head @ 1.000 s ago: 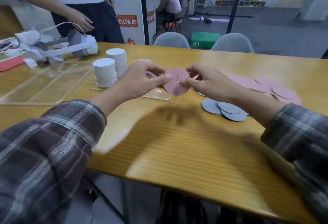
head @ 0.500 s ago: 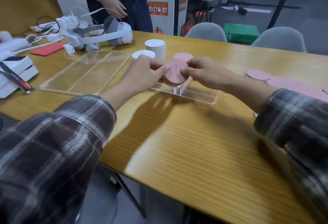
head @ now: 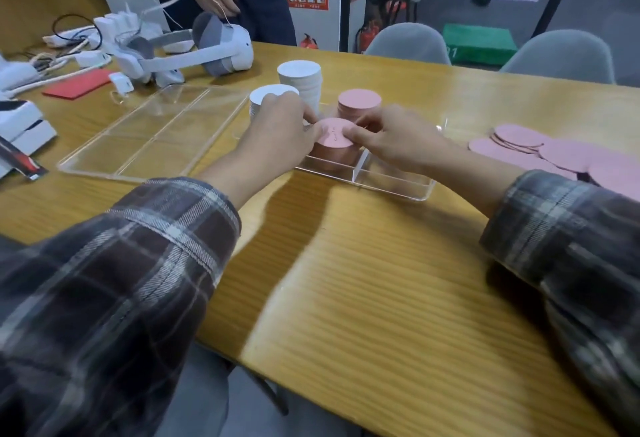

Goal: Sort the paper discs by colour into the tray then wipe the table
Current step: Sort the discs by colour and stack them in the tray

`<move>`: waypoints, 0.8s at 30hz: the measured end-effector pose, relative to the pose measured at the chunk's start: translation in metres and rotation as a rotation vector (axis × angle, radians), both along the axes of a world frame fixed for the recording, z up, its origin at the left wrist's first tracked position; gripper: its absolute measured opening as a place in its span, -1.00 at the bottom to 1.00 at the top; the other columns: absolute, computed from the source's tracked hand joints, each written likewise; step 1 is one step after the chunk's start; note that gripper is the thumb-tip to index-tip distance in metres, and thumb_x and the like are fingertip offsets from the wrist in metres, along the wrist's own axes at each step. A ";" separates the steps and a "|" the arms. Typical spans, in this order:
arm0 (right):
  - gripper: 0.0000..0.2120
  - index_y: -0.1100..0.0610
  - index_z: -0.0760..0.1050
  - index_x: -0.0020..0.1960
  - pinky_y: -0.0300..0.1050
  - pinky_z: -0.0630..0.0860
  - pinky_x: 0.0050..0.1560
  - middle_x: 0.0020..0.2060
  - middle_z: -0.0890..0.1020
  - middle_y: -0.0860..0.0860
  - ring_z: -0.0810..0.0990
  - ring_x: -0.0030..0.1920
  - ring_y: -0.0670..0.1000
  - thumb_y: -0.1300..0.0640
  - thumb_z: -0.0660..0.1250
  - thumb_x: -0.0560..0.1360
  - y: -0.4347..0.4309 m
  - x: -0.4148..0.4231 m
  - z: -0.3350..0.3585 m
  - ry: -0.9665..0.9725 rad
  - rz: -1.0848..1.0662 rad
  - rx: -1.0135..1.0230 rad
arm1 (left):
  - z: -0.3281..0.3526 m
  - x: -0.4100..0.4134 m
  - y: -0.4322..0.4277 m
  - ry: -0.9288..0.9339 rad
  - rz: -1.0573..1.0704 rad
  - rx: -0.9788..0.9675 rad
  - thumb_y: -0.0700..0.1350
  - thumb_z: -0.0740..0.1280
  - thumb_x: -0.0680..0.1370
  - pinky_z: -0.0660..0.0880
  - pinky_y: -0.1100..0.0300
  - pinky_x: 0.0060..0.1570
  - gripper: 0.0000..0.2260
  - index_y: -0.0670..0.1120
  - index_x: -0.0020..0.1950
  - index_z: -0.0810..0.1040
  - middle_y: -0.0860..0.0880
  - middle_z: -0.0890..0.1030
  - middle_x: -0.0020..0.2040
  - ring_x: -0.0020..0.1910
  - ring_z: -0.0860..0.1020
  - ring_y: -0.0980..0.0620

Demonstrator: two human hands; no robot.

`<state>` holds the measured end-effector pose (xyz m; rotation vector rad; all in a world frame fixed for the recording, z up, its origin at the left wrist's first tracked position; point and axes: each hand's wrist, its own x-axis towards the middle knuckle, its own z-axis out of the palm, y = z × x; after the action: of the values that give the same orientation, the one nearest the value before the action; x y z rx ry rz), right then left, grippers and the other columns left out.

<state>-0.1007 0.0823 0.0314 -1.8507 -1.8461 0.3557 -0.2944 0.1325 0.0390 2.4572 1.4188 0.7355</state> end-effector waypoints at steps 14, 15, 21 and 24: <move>-0.71 0.02 0.59 0.28 -0.12 0.41 0.02 0.11 0.67 -0.11 0.54 -0.02 -0.09 -0.04 0.35 0.61 -0.070 0.044 0.016 0.003 -0.031 0.118 | 0.012 0.032 -0.047 -0.177 -0.359 0.235 -0.17 0.43 0.59 0.38 0.54 -0.11 -0.89 -0.14 0.05 0.74 0.02 0.71 -0.10 -0.19 0.57 0.22; -0.71 0.00 0.59 0.28 -0.12 0.41 0.01 0.11 0.66 -0.12 0.53 -0.05 -0.11 -0.05 0.35 0.60 -0.081 0.051 0.016 -0.004 -0.040 0.118 | 0.013 0.041 -0.053 -0.168 -0.401 0.218 -0.15 0.44 0.60 0.41 0.51 -0.11 -0.88 -0.14 0.07 0.74 0.02 0.71 -0.09 -0.19 0.57 0.23; -0.77 -0.04 0.60 0.22 -0.27 0.42 -0.11 0.01 0.66 -0.17 0.55 -0.22 -0.25 0.02 0.39 0.57 -0.153 0.111 0.018 0.029 -0.143 0.133 | 0.014 0.109 -0.084 -0.122 -0.571 0.184 -0.07 0.43 0.62 0.51 0.37 -0.07 -0.87 -0.06 0.11 0.74 0.07 0.72 -0.06 -0.10 0.62 0.17; -0.77 -0.02 0.61 0.22 -0.47 0.35 -0.19 0.01 0.68 -0.16 0.53 -0.29 -0.30 0.05 0.39 0.56 -0.186 0.142 0.014 0.029 -0.213 0.138 | 0.009 0.146 -0.103 -0.107 -0.627 0.154 -0.08 0.43 0.61 0.43 0.47 -0.13 -0.87 -0.05 0.11 0.74 0.05 0.72 -0.06 -0.10 0.63 0.13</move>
<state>0.0413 -0.1038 0.0452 -1.9128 -1.5932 0.1751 -0.1483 0.0292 0.0478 2.6963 0.5059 0.8214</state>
